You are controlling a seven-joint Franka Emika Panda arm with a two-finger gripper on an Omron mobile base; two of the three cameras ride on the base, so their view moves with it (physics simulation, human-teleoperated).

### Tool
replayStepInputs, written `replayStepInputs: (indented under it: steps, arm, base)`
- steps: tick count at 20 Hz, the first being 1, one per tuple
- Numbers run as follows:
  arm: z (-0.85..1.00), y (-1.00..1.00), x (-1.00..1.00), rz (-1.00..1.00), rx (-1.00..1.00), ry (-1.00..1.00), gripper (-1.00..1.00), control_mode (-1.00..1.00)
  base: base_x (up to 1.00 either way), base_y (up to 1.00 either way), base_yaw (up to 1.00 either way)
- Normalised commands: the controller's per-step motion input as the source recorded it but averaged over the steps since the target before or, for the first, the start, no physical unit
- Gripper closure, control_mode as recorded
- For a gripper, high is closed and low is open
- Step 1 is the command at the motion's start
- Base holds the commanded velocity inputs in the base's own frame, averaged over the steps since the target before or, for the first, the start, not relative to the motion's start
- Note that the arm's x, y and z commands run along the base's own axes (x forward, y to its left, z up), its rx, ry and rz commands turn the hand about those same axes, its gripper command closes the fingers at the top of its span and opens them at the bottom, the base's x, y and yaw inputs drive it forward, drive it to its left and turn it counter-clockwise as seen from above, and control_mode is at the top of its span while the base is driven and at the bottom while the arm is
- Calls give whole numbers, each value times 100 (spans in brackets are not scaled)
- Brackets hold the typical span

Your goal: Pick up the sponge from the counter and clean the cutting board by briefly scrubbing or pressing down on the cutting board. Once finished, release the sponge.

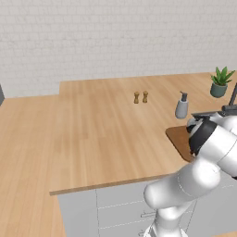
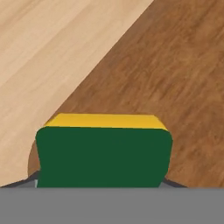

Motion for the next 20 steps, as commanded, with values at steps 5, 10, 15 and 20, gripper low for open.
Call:
replayStepInputs:
  steps: [5, 10, 15, 20]
  arm:
    - [0, -44, 0, 0, 0, 0, 100, -100]
    - [0, -40, 0, 0, 0, 0, 100, -100]
    - [0, -40, 2, 0, 0, 0, 100, -100]
    - [-5, -24, 12, 0, 0, 0, 100, -100]
  base:
    - [0, 0, 0]
    - [0, 0, 0]
    - [0, 0, 0]
    - [0, 0, 0]
